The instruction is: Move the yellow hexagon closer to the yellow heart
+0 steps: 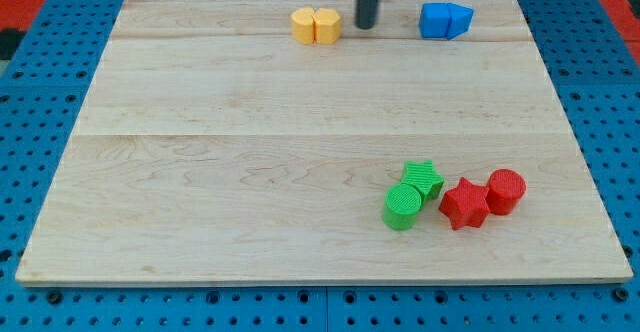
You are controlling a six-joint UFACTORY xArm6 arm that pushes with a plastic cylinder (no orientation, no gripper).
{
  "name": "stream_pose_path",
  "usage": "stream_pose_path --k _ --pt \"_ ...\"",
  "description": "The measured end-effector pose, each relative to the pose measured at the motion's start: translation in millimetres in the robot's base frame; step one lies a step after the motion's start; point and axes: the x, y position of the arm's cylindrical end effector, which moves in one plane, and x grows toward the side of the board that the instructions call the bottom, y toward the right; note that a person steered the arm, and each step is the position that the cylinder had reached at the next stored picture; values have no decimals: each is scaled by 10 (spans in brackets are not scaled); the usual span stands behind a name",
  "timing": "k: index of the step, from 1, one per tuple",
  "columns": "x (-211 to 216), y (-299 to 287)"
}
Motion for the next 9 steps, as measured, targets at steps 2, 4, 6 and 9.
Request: stream_pose_path --k 2,4,6,9 --pt "0 -1532" --pt "-381 -874" --pt "224 -497" --pt "18 -1189"
